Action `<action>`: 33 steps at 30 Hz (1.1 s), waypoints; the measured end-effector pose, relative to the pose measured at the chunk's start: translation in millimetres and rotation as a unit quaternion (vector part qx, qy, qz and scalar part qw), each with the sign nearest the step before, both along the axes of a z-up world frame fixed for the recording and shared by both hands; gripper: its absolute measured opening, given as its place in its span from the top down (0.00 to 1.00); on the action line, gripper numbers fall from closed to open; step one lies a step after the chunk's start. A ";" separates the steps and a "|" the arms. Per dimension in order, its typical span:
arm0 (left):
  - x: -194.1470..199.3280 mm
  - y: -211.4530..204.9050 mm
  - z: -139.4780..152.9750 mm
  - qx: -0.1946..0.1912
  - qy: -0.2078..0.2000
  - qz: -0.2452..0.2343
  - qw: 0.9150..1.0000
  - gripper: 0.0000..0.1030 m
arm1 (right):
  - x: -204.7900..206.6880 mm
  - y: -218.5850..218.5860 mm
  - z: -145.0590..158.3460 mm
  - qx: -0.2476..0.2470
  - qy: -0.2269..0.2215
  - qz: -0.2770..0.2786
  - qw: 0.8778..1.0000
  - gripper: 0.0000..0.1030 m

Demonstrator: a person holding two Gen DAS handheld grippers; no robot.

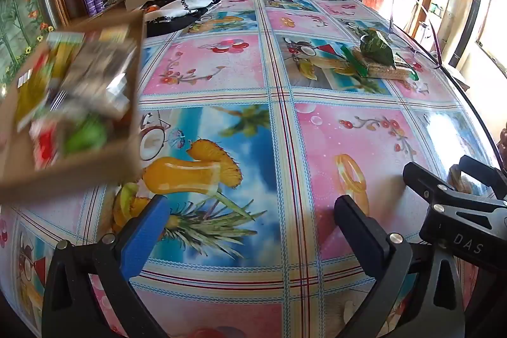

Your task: Organize snacks

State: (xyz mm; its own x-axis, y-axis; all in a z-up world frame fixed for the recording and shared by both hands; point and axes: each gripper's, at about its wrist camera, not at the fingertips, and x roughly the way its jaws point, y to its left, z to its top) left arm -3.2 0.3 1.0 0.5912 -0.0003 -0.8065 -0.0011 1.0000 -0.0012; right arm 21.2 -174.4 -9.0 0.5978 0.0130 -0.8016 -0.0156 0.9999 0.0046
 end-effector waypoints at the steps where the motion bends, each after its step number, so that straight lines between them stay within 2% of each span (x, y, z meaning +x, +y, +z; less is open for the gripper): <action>1: 3.1 -0.5 -1.0 0.000 0.000 0.000 1.000 0.00 | -0.3 0.1 0.2 -0.002 -0.005 0.000 1.000 0.01; 33: 2.5 4.2 -6.1 0.000 0.000 0.000 1.000 0.00 | -2.0 0.1 1.1 -0.002 -0.002 0.001 1.000 0.01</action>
